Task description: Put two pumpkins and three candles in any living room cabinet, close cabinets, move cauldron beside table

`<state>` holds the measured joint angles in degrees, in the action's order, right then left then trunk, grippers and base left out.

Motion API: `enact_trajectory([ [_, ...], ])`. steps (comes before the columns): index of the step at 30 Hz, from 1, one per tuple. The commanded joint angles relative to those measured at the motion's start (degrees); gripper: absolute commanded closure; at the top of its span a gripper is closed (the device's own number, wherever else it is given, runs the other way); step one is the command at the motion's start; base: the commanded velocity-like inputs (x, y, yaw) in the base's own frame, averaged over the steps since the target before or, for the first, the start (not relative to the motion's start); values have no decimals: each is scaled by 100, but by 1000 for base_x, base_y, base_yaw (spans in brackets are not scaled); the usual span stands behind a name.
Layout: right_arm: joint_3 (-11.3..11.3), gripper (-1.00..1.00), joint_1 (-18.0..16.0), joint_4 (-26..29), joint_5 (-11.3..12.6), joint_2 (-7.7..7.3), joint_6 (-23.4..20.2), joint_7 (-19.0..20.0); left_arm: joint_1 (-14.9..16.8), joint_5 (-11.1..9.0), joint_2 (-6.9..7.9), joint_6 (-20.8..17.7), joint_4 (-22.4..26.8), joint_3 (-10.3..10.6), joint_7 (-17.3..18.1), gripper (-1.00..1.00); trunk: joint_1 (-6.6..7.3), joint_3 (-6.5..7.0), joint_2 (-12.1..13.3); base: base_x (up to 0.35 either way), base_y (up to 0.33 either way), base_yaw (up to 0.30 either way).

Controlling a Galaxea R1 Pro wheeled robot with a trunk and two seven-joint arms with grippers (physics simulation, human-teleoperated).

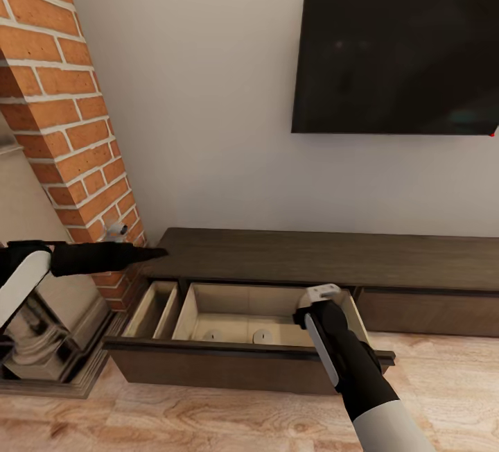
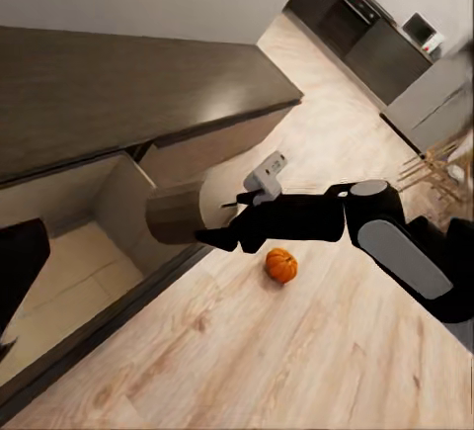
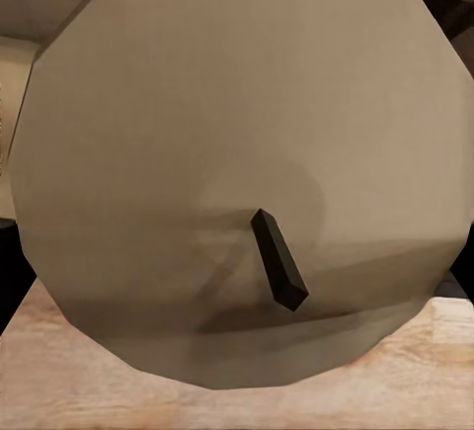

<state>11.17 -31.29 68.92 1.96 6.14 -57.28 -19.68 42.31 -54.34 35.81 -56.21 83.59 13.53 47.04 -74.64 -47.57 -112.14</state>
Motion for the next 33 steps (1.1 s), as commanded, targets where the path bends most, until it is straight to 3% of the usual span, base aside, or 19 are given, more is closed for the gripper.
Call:
enact_trajectory([
  [1,-75,100,0,-7,-3,9,-8,0,2,3,-63,43,-4,-86,154,-100,0,0,0,107,0,0],
  [6,-564,100,-80,-191,4,17,-51,-1,5,2,-497,185,-24,-137,381,-100,0,0,0,278,0,0],
  [8,-694,100,-278,-605,7,0,-50,-1,5,2,-639,196,-24,-142,402,-100,0,0,0,228,0,0],
  [11,-759,100,-420,-996,92,7,-42,0,5,-11,-671,197,-26,-165,416,-100,0,0,0,70,0,0],
  [15,-786,100,-469,-1212,426,-20,-12,0,5,-35,-688,192,-25,-167,432,-100,0,0,0,15,0,0],
  [19,-781,100,-474,-1504,610,-16,1,3,5,-48,-690,189,-19,-167,437,-100,0,0,0,8,0,0],
  [33,-787,100,-753,-2102,657,-20,-23,-5,5,-59,-693,185,-24,-159,437,-100,0,0,0,168,0,0],
])
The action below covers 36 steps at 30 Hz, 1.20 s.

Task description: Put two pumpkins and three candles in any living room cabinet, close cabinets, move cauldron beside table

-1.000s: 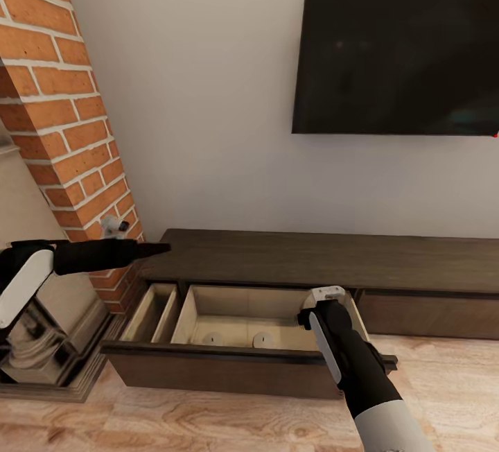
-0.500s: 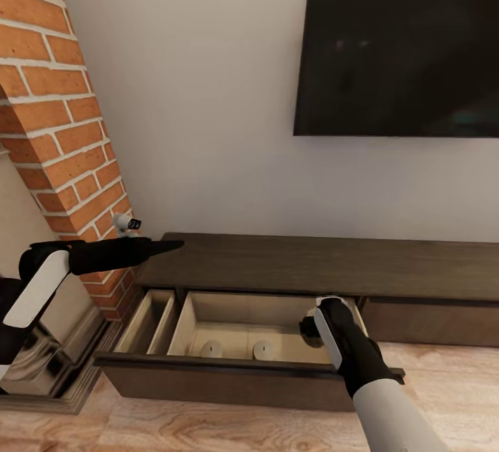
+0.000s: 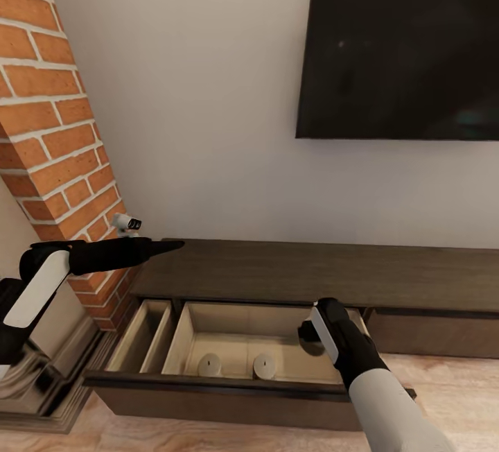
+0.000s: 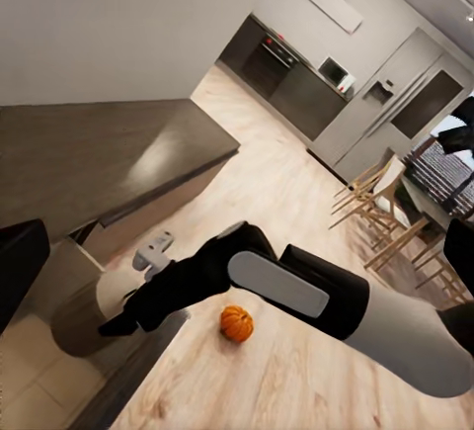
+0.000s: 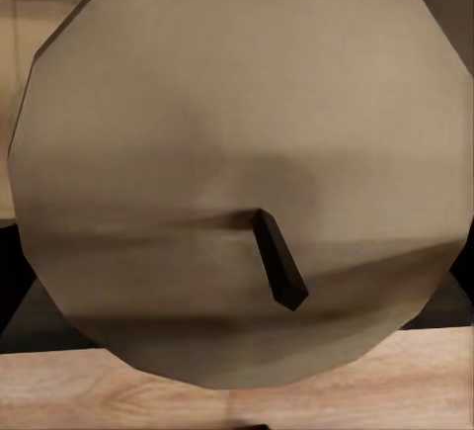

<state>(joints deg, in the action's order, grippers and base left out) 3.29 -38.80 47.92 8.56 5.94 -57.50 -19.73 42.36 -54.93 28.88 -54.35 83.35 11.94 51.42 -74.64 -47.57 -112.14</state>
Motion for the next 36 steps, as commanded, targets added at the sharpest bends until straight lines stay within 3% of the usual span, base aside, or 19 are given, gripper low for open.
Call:
enact_trajectory([
  [1,-1,100,-38,-69,-4,-2,1,1,0,-1,-2,-2,2,0,0,-100,0,0,0,160,0,0],
  [10,-18,100,-349,-863,-4,-14,11,4,0,-1,-6,-14,0,10,0,-100,0,0,0,158,0,0],
  [17,-35,100,-364,-1519,-13,-93,77,-1,0,-1,-6,-23,-3,10,0,-100,0,0,0,2,0,0],
  [27,-69,100,-343,-1976,-14,-182,1168,21,0,-1,-6,-29,-3,10,0,-100,0,0,0,0,0,0],
  [36,-86,100,-334,-2309,-26,-211,1279,25,0,-1,-10,-32,1,10,0,-100,-44,-36,-80,0,0,0],
])
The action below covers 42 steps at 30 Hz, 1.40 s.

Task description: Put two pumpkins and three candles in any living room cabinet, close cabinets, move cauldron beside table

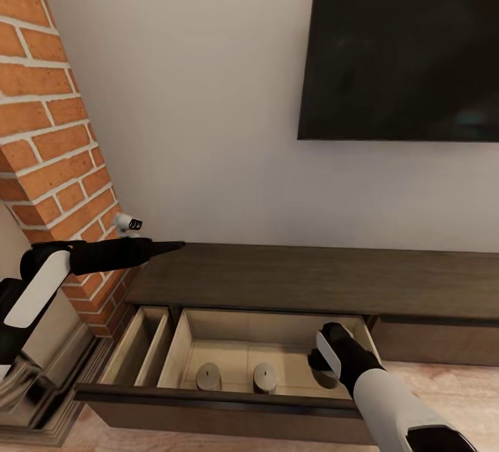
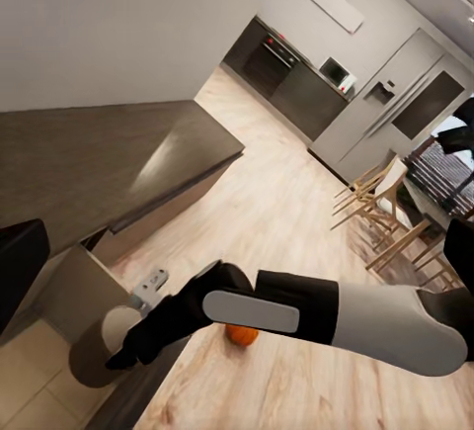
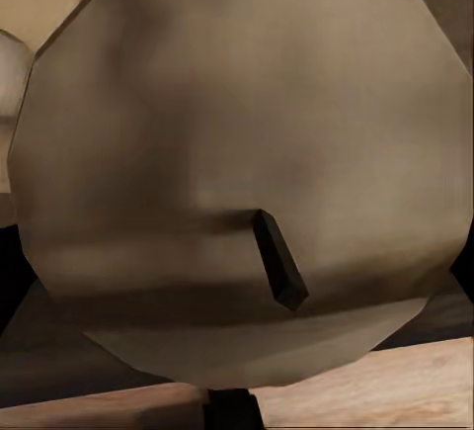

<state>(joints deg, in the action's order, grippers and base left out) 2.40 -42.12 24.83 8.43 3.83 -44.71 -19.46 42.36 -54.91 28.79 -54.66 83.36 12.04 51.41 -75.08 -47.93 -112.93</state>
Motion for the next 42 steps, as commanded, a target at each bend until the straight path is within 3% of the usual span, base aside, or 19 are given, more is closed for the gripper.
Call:
enact_trajectory([
  [1,1,100,-5,-31,-11,-1,-12,-3,0,-4,-2,-1,2,0,0,-100,-22,-18,-42,0,0,0],
  [10,-9,100,-15,-92,-12,-22,-46,7,0,-11,-13,-11,0,0,0,-100,-220,-180,-403,0,0,0],
  [25,-2,100,-15,-22,-20,-4,-122,-14,0,-12,-22,-27,-18,2,-8,-100,-220,-139,-403,0,0,-133],
  [42,31,100,-15,-20,1,18,-222,-22,-1,-20,-22,-10,-30,5,-14,-100,-220,-137,-403,97,0,-8],
])
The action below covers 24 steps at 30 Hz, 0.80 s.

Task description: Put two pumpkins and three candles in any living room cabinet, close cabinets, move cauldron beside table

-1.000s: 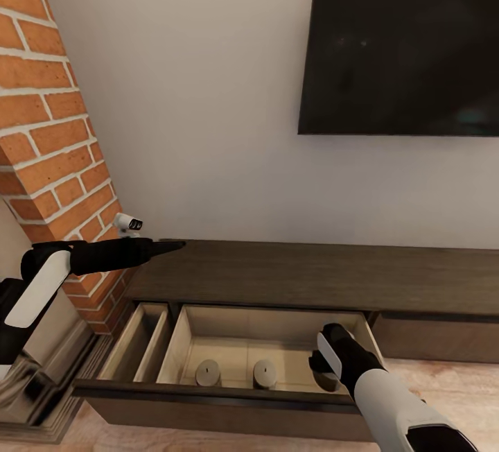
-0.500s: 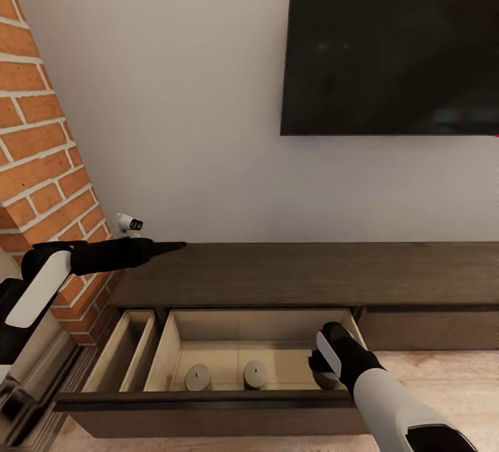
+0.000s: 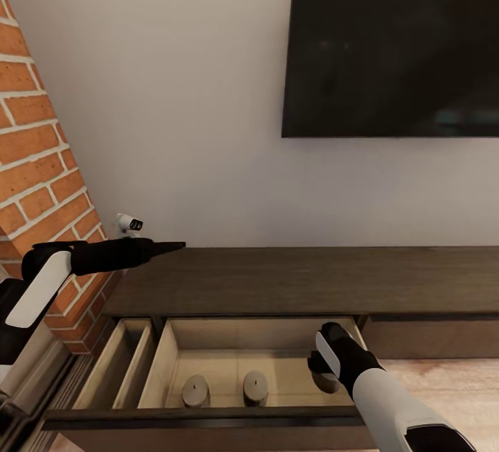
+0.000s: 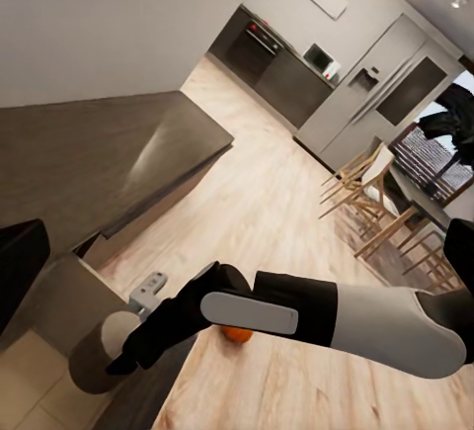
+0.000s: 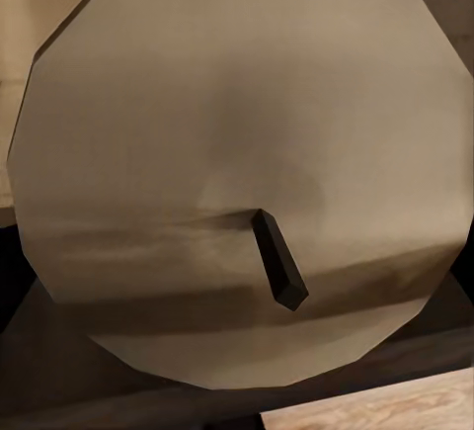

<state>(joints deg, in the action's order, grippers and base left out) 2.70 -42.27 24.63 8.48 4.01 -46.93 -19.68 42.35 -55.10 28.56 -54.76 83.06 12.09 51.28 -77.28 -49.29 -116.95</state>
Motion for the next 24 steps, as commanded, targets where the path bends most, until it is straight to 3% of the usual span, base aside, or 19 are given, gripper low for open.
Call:
enact_trajectory([
  [1,1,100,0,-1,-4,1,-1,-1,-1,0,0,0,0,2,-1,-100,0,0,0,13,0,0],
  [11,2,100,0,-3,5,4,-1,-1,-3,0,-241,-8,0,0,-9,-100,-22,-18,-40,2,0,0],
  [18,2,100,-3,4,-4,4,-1,7,-5,0,-272,-8,0,-3,-12,-100,-22,-18,-40,0,0,0],
  [24,2,100,-120,11,-13,-5,5,21,-6,1,-279,-8,-5,-2,-20,-100,-154,-126,-281,0,0,0],
])
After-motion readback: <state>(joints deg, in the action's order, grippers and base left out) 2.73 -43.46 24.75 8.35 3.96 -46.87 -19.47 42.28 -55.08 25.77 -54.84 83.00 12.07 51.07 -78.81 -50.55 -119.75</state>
